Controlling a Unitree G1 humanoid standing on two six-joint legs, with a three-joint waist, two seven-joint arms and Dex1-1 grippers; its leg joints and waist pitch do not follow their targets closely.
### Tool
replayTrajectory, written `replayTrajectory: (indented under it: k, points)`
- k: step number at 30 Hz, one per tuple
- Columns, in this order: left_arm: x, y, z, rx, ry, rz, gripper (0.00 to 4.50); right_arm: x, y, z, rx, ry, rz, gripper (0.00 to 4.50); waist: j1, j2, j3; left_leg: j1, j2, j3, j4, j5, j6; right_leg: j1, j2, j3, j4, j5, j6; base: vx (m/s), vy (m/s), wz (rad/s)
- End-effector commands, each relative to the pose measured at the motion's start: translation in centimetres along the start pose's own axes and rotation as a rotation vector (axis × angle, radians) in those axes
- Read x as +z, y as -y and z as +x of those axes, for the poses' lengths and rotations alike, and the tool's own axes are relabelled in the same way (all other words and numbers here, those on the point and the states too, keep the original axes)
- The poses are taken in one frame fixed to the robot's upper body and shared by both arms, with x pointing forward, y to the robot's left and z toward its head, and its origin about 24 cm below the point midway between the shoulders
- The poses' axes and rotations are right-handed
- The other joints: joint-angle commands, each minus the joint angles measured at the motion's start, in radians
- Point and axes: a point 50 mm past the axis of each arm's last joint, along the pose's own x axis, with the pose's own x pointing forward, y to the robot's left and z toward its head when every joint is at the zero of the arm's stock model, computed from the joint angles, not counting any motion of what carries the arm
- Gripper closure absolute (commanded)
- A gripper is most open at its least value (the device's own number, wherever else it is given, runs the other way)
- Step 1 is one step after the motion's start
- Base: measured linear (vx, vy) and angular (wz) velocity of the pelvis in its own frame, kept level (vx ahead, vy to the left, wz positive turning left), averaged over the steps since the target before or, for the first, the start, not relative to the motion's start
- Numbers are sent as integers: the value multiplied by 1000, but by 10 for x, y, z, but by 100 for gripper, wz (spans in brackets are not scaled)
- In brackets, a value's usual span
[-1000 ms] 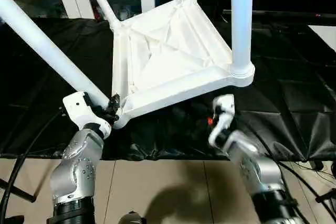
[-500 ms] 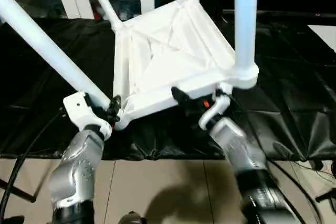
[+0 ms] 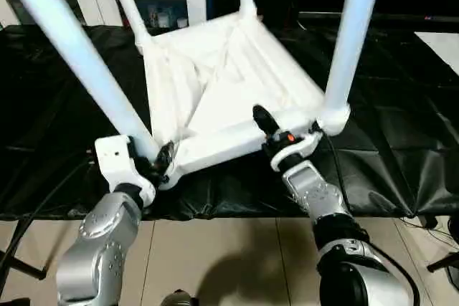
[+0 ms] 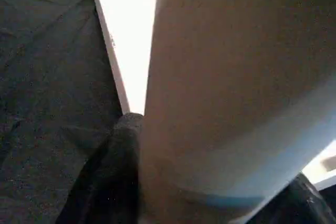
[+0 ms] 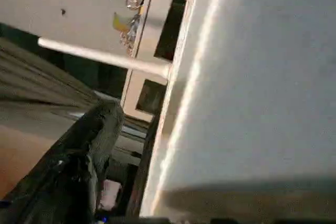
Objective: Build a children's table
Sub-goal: Flip table
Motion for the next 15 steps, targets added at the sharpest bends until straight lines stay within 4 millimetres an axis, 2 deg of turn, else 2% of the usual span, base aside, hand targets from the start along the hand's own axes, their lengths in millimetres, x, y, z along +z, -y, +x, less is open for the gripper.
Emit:
replayTrajectory:
  k: [1,3,4,5,7,9,10,12,14,15]
  points:
    - [-5,14,-1,-102,-18,-55,225,-8,-21,17,68,-20,36,81,4,-11,-67,27,35,-7,-66,-27,55,31,-57,24,-51,154,-219,0,0,0]
    - [-4,14,-1,-102,-13,-51,225,-7,-20,17,70,-21,55,95,4,-12,-67,25,34,-7,-65,-20,54,31,-57,24,-50,160,-220,0,0,0]
    - [-4,14,-1,-102,-11,-51,225,-6,-20,17,71,-20,60,120,4,-12,-67,25,34,-7,-65,-20,54,31,-57,24,-50,160,-220,0,0,0]
    - [-3,14,0,-105,-5,-50,225,-6,-19,17,68,-25,54,125,4,-9,-68,25,34,-7,-64,-15,54,31,-57,24,-49,164,-220,0,0,0]
    - [-3,14,1,-105,-1,-50,225,-4,-18,17,64,-20,56,126,3,-12,-69,24,32,-6,-62,-5,56,31,-56,24,-48,178,-222,0,0,0]
    - [-3,14,2,-105,2,-51,225,-2,-18,17,62,-16,56,167,5,-13,-71,23,31,-4,-57,9,65,29,-54,25,-44,206,-223,0,0,0]
    - [-3,14,2,-105,2,-51,225,-2,-18,17,62,-16,56,167,5,-13,-71,23,31,-4,-57,9,65,29,-54,25,-44,206,-223,0,0,0]
    - [-3,13,3,-105,3,-52,226,1,-19,18,58,-7,44,175,6,-13,-69,21,32,-4,-58,-2,69,27,-55,25,-45,195,-226,0,0,0]
    - [-2,12,4,-102,3,-51,226,5,-20,18,59,7,36,186,7,-14,-68,22,33,-3,-60,-19,63,26,-56,25,-47,170,-225,0,0,0]
    - [-3,12,4,-102,2,-50,226,7,-20,18,57,12,27,208,7,-13,-67,23,34,-4,-62,-36,50,26,-56,25,-47,150,-224,0,0,0]
